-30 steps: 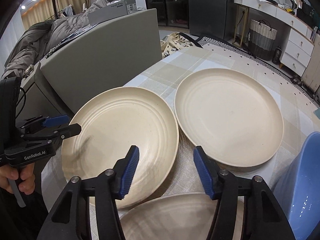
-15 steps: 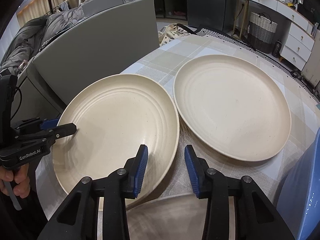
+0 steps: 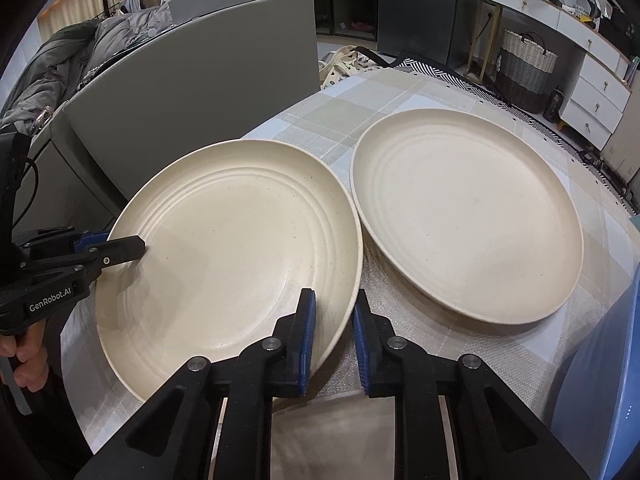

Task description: Organize plates and bowls

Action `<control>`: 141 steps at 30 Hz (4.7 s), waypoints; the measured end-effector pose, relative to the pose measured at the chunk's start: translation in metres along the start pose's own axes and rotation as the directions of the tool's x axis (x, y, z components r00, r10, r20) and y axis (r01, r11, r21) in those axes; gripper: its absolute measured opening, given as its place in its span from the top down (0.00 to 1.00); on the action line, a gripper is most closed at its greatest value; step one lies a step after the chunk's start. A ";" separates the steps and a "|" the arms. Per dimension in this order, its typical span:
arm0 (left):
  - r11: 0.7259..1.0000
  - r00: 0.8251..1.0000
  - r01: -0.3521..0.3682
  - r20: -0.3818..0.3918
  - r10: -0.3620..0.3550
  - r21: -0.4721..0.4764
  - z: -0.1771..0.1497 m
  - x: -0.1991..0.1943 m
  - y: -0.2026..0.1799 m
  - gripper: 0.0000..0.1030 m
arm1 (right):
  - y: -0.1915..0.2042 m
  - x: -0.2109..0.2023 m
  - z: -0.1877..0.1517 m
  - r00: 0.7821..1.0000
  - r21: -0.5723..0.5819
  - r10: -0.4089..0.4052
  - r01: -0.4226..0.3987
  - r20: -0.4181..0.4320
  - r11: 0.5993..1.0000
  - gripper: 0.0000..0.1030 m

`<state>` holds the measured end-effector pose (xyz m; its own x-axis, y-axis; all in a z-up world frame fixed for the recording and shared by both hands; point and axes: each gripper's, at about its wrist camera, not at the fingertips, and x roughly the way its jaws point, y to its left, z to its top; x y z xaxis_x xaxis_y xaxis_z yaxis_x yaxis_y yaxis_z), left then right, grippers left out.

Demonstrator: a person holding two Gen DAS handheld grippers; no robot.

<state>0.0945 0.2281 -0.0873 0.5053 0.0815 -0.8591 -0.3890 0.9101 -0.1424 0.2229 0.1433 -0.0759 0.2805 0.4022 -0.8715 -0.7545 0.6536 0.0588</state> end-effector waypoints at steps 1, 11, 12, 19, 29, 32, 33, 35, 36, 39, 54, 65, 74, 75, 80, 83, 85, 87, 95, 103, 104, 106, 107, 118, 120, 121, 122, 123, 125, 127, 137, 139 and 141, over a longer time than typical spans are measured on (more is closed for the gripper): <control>1.000 1.000 -0.001 0.000 0.001 0.000 0.000 0.000 0.000 0.84 | 0.000 0.000 0.000 1.000 -0.001 -0.002 0.002 0.001 1.000 0.83; 1.000 1.000 -0.008 0.016 0.008 -0.001 0.001 -0.003 0.001 0.85 | 0.005 -0.005 0.000 1.000 -0.012 -0.013 0.013 0.011 1.000 0.83; 1.000 1.000 -0.009 0.018 0.009 -0.002 0.000 -0.005 0.001 0.85 | 0.006 -0.006 0.000 1.000 -0.013 -0.012 0.012 0.014 1.000 0.83; 1.000 0.999 -0.013 0.044 0.014 -0.013 0.000 -0.013 0.002 0.85 | 0.008 -0.018 -0.001 0.999 -0.023 -0.015 0.016 0.037 1.000 0.83; 1.000 0.995 -0.012 0.099 0.013 -0.010 0.002 -0.034 -0.003 0.84 | 0.015 -0.046 -0.009 0.996 -0.026 -0.034 0.037 0.084 0.999 0.83; 1.000 0.994 -0.006 0.111 0.007 -0.007 0.002 -0.039 -0.005 0.84 | 0.016 -0.058 -0.013 0.994 -0.025 -0.042 0.045 0.098 0.999 0.83; 1.000 0.993 -0.004 0.114 0.005 -0.008 0.002 -0.041 -0.006 0.84 | 0.017 -0.061 -0.014 0.994 -0.023 -0.042 0.045 0.103 0.999 0.83; 1.000 0.993 -0.002 0.120 0.003 -0.005 0.002 -0.044 -0.009 0.84 | 0.017 -0.068 -0.018 0.993 -0.020 -0.044 0.046 0.109 0.999 0.83; 1.000 0.992 -0.002 0.124 0.002 -0.004 0.001 -0.046 -0.010 0.84 | 0.017 -0.072 -0.019 0.993 -0.019 -0.045 0.047 0.113 0.999 0.83; 1.000 0.991 0.002 0.135 -0.003 0.006 0.001 -0.053 -0.016 0.84 | 0.017 -0.082 -0.024 0.991 -0.012 -0.049 0.051 0.124 0.999 0.83; 0.997 0.987 0.033 0.157 -0.043 0.064 0.001 -0.069 -0.058 0.84 | -0.012 -0.135 -0.054 0.983 0.049 -0.079 0.072 0.166 0.996 0.83; 0.991 0.985 0.059 0.155 -0.078 0.120 -0.002 -0.073 -0.098 0.84 | -0.045 -0.167 -0.085 0.979 0.108 -0.099 0.080 0.179 0.991 0.83; 0.984 0.983 0.074 0.157 -0.100 0.163 -0.009 -0.077 -0.124 0.84 | -0.063 -0.186 -0.106 0.976 0.142 -0.120 0.095 0.183 0.985 0.83; 0.983 0.982 0.077 0.156 -0.104 0.168 -0.009 -0.077 -0.126 0.84 | -0.064 -0.187 -0.107 0.976 0.145 -0.121 0.095 0.182 0.985 0.83; 0.978 0.982 0.085 0.151 -0.115 0.191 -0.014 -0.081 -0.134 0.84 | -0.067 -0.195 -0.120 0.976 0.159 -0.131 0.103 0.174 0.982 0.83; 0.976 0.982 0.084 0.147 -0.115 0.199 -0.018 -0.082 -0.137 0.84 | -0.067 -0.197 -0.128 0.977 0.164 -0.139 0.113 0.159 0.980 0.83; 0.976 0.983 0.085 0.143 -0.115 0.200 -0.019 -0.083 -0.138 0.84 | -0.065 -0.198 -0.133 0.978 0.161 -0.143 0.118 0.151 0.980 0.83; 0.976 0.983 0.088 0.144 -0.118 0.199 -0.021 -0.084 -0.139 0.84 | -0.064 -0.200 -0.137 0.979 0.162 -0.143 0.119 0.146 0.980 0.82; 0.977 0.987 0.065 0.132 -0.094 0.205 -0.029 -0.080 -0.142 0.84 | -0.062 -0.196 -0.146 0.984 0.165 -0.143 0.124 0.109 0.978 0.82; 0.975 0.992 0.051 0.105 -0.075 0.216 -0.031 -0.073 -0.143 0.84 | -0.055 -0.190 -0.150 0.986 0.152 -0.144 0.131 0.078 0.980 0.82; 0.975 0.992 0.049 0.103 -0.073 0.217 -0.032 -0.073 -0.144 0.84 | -0.054 -0.189 -0.151 0.986 0.148 -0.146 0.133 0.076 0.980 0.82; 0.974 0.992 0.048 0.100 -0.072 0.222 -0.034 -0.072 -0.144 0.84 | -0.054 -0.188 -0.151 0.987 0.147 -0.147 0.136 0.070 0.980 0.82; 0.974 0.993 0.050 0.095 -0.072 0.221 -0.036 -0.071 -0.143 0.84 | -0.053 -0.187 -0.151 0.987 0.145 -0.147 0.136 0.066 0.980 0.82; 0.971 0.997 0.040 0.054 -0.054 0.236 -0.047 -0.061 -0.147 0.84 | -0.052 -0.177 -0.158 0.987 0.138 -0.160 0.156 0.017 0.978 0.82; 0.969 0.998 0.037 0.046 -0.050 0.246 -0.048 -0.058 -0.149 0.84 | -0.053 -0.174 -0.158 0.987 0.140 -0.163 0.161 0.004 0.977 0.82; 0.967 0.998 0.035 0.041 -0.047 0.253 -0.049 -0.057 -0.151 0.84 | -0.054 -0.173 -0.158 0.987 0.142 -0.163 0.162 -0.004 0.976 0.82; 0.966 0.998 0.035 0.038 -0.046 0.256 -0.050 -0.056 -0.152 0.84 | -0.055 -0.172 -0.158 0.986 0.145 -0.164 0.163 -0.006 0.976 0.82; 0.965 0.998 0.035 0.035 -0.045 0.259 -0.050 -0.056 -0.153 0.84 | -0.056 -0.171 -0.159 0.986 0.147 -0.165 0.165 -0.012 0.975 0.82; 0.963 0.999 0.030 0.028 -0.039 0.267 -0.051 -0.053 -0.155 0.83 | -0.058 -0.169 -0.160 0.985 0.147 -0.169 0.170 -0.019 0.974 0.82; 0.961 0.999 0.026 0.024 -0.034 0.275 -0.051 -0.051 -0.157 0.83 | -0.059 -0.168 -0.161 0.984 0.146 -0.175 0.177 -0.026 0.973 0.82; 0.945 1.000 0.005 -0.001 -0.005 0.326 -0.056 -0.041 -0.175 0.82 | -0.070 -0.161 -0.168 0.978 0.154 -0.203 0.209 -0.057 0.966 0.81; 0.943 1.000 -0.002 -0.003 0.003 0.333 -0.057 -0.039 -0.178 0.81 | -0.071 -0.159 -0.169 0.977 0.155 -0.207 0.214 -0.060 0.964 0.81; 0.941 1.000 -0.008 -0.005 0.010 0.338 -0.058 -0.037 -0.179 0.81 | -0.070 -0.156 -0.169 0.975 0.151 -0.213 0.221 -0.064 0.964 0.81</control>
<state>0.1008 0.0385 -0.0585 0.4973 0.0887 -0.8630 -0.1096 0.9932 0.0389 0.1320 -0.0738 -0.0258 0.3965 0.2115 -0.8933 -0.5757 0.8153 -0.0625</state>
